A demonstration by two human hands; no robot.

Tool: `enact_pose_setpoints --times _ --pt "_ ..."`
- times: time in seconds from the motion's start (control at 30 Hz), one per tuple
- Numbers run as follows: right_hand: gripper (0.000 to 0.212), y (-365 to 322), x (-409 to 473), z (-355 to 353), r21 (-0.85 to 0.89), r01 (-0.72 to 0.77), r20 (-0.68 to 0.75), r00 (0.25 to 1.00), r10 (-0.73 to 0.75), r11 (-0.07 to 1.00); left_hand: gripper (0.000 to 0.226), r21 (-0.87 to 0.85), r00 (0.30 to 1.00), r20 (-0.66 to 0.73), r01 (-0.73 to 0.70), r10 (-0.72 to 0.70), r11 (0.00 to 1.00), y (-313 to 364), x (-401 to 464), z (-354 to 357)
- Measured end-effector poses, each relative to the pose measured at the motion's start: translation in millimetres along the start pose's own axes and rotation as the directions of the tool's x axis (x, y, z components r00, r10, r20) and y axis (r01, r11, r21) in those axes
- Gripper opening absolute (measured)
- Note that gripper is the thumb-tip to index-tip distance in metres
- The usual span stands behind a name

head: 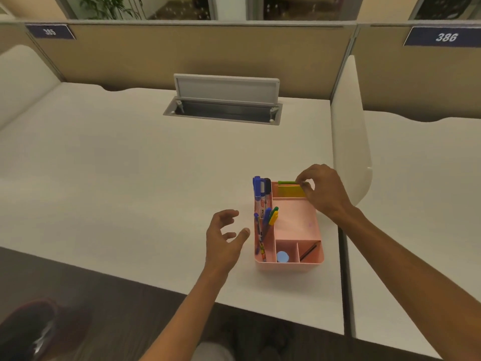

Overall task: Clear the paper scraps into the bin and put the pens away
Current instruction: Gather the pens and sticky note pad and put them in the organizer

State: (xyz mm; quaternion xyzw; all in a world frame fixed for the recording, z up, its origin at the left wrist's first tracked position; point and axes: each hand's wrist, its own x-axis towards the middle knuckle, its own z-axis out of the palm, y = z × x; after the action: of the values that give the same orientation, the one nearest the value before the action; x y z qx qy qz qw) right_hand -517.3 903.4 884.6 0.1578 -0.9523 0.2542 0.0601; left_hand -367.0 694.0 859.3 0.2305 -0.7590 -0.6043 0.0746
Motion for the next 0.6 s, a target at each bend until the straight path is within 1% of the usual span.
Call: enact_pose_setpoints --times 0.07,0.13,0.23,0.3,0.43,0.47,0.53,0.6 --pt "0.019 -9 -1 -7 -0.013 -0.014 -0.019 1.000 0.013 1.000 0.040 -0.026 0.999 0.036 -0.009 0.010 1.000 3 1 -5" --pt "0.023 -21 -4 -13 -0.010 -0.027 -0.067 0.997 0.027 1.000 0.039 -0.049 0.998 0.061 -0.003 0.006 0.999 4 3 -13" --pt "0.024 -46 -12 -19 0.028 -0.003 -0.130 0.991 0.006 1.000 0.038 -0.108 0.994 0.108 0.003 0.009 0.994 1 7 -31" --pt "0.023 -68 -21 -18 0.063 0.007 -0.138 0.990 0.001 0.998 0.039 -0.164 0.989 0.147 0.025 -0.001 0.986 -5 8 -47" --pt "0.021 -123 -54 -2 0.187 -0.091 -0.065 0.992 0.104 0.978 0.034 -0.246 0.966 0.257 0.081 -0.015 0.966 -17 2 -93" --pt "0.024 -139 -66 4 0.224 -0.116 -0.038 0.991 0.128 0.968 0.031 -0.265 0.959 0.282 0.106 -0.028 0.958 -22 -2 -107" --pt "0.039 -170 -93 17 0.297 -0.164 0.023 0.986 0.165 0.941 0.027 -0.292 0.944 0.326 0.152 -0.051 0.944 -34 -10 -137" --pt "0.053 -197 -118 34 0.314 -0.205 0.082 0.979 0.188 0.927 0.025 -0.270 0.932 0.351 0.194 -0.091 0.943 -45 -19 -165"
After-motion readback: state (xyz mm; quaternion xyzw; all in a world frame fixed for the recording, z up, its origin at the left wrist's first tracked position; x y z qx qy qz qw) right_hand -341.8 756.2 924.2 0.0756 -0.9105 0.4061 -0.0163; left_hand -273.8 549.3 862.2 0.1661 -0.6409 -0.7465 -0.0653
